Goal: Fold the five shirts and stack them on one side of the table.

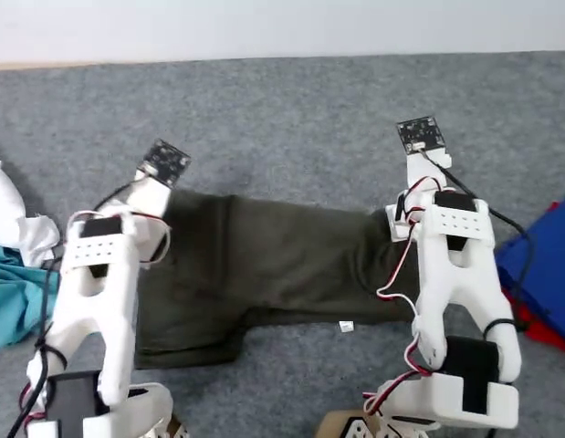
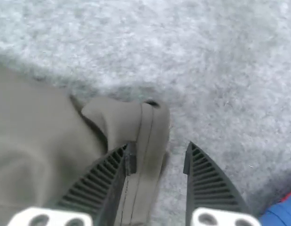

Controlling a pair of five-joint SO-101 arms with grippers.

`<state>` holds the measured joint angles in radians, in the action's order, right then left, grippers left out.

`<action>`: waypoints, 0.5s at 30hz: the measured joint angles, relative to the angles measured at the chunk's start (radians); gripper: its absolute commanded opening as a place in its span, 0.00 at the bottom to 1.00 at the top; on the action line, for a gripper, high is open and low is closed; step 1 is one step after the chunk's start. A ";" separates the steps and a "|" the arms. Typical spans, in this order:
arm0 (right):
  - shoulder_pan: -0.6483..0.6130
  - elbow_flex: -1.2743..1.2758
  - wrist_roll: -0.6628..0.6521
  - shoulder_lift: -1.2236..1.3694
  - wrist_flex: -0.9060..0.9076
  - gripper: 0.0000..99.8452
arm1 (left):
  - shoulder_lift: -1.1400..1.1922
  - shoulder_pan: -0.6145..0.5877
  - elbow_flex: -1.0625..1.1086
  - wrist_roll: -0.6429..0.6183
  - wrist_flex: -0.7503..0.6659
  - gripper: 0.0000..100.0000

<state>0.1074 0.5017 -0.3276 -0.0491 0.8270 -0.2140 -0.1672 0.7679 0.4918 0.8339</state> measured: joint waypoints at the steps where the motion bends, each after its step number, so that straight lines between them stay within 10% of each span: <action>1: 0.003 0.000 0.000 0.000 -0.006 0.19 | 0.003 0.012 0.011 0.000 -0.003 0.00; 15: 0.011 -0.014 0.005 0.066 -0.020 0.19 | 0.417 0.046 -0.292 -0.029 0.230 0.00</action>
<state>0.1181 0.4879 -0.3230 0.0169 0.8071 0.2033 -0.1212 0.4764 0.4626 1.0641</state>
